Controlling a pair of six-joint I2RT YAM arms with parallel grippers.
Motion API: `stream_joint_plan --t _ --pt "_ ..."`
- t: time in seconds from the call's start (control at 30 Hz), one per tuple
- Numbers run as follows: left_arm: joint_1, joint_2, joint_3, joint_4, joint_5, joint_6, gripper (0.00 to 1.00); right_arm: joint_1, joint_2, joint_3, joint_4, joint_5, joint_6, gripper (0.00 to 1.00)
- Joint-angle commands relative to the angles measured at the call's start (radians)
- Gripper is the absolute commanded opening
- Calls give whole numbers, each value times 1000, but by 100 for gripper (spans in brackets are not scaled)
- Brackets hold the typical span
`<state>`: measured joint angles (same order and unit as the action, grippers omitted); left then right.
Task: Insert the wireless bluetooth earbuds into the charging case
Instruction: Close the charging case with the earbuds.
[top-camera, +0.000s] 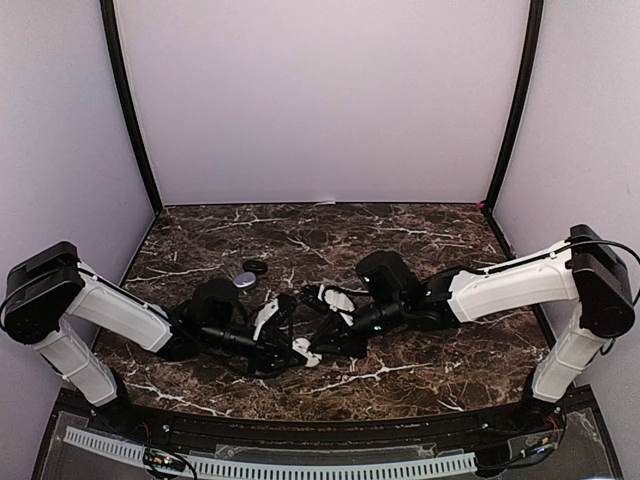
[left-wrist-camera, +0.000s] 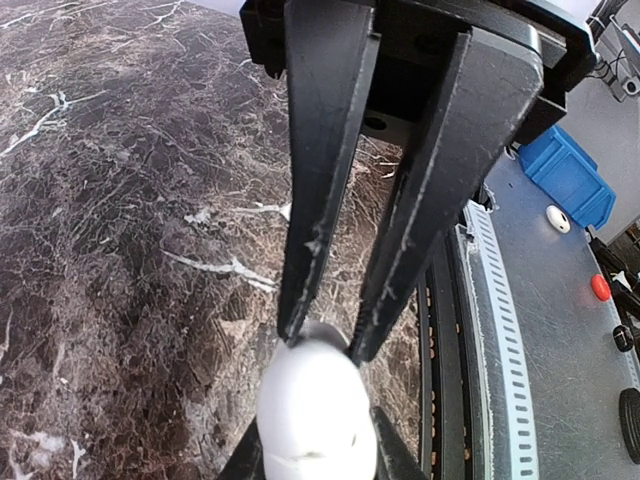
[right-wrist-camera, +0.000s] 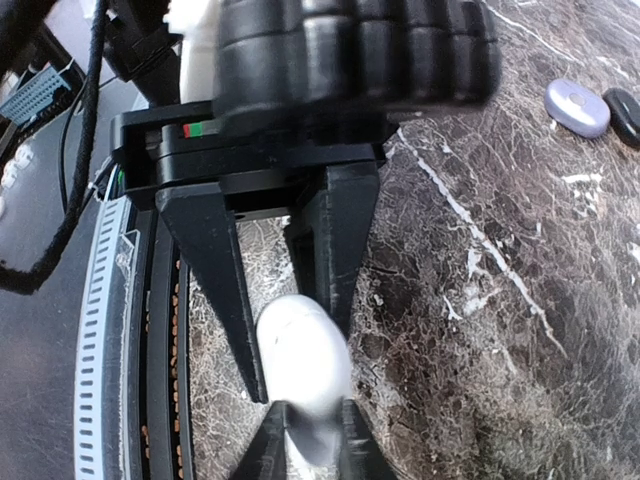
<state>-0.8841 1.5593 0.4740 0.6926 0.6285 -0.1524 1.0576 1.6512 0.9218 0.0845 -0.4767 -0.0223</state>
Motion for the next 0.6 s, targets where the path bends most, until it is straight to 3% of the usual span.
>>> stream_joint_plan --t 0.0,0.17,0.3,0.4,0.5,0.57 --pt "19 -12 89 124 -57 -10 12 67 8 4 38 -94 16 28" --pt "19 -18 103 80 -43 15 12 66 8 -12 59 -73 26 33" --pt "19 -19 111 56 -31 29 12 67 6 -10 69 -29 36 24" --pt "19 -20 108 54 -27 37 12 67 -17 -24 102 -3 50 23" --pt "17 -25 98 59 -12 63 12 60 -42 -44 130 8 67 35" --pt "16 -33 85 71 -2 81 12 52 -44 -55 139 19 76 37"
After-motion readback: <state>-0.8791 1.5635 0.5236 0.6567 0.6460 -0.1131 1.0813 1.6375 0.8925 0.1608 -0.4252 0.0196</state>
